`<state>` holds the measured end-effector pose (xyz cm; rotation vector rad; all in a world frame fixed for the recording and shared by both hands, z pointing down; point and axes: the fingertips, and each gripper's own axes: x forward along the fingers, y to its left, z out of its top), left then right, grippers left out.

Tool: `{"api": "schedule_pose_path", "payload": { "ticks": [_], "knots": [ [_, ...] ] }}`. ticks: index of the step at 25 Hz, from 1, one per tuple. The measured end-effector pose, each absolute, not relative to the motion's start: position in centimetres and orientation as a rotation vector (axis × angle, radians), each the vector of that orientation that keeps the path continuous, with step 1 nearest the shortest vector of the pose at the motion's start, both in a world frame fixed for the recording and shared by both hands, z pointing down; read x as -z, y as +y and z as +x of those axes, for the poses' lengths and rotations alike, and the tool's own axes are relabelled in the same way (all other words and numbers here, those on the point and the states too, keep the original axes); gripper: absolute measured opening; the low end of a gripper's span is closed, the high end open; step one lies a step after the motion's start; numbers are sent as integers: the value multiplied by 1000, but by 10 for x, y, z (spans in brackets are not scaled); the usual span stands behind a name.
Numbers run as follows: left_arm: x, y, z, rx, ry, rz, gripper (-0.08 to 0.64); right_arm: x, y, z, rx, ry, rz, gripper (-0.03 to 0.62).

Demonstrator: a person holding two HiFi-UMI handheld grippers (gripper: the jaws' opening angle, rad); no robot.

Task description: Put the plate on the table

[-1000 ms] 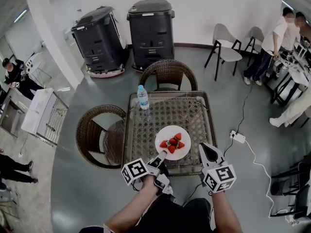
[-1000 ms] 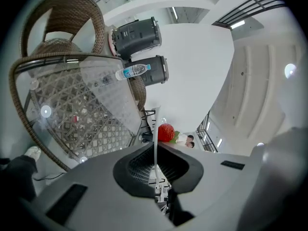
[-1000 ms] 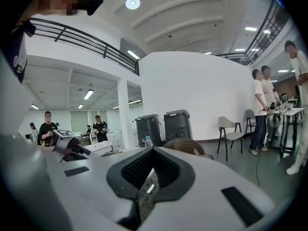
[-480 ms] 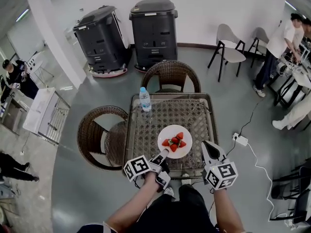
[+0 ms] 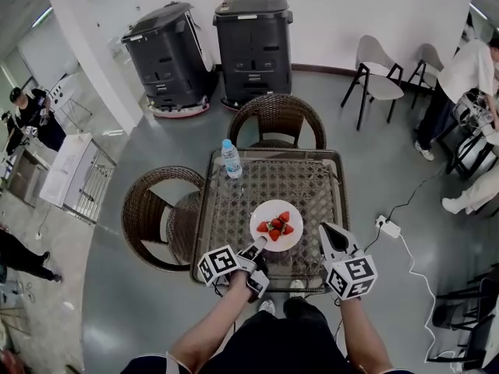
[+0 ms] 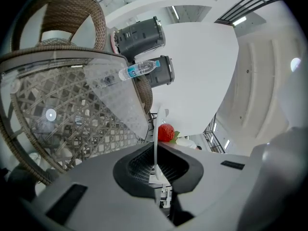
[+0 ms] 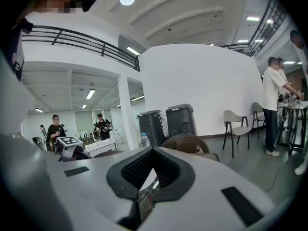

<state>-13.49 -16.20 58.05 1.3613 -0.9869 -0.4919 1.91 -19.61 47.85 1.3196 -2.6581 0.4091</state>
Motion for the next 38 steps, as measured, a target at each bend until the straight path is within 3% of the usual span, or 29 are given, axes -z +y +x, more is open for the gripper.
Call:
{"api": "schedule_pose_path", "payload": {
  "ticks": [15,28,38],
  "knots": [
    [-690,-200,-144,470,-1047,1296,15,-529,-227,16,-502,-2596,1208,5],
    [-744,-223,-65,342,-939,1267,15,-558,-238,52,-572,-2493,1262,5],
    [-766,-242,-43,267,-942,1245,15,-575,-246,74,-610,-2455,1298,5]
  ]
}}
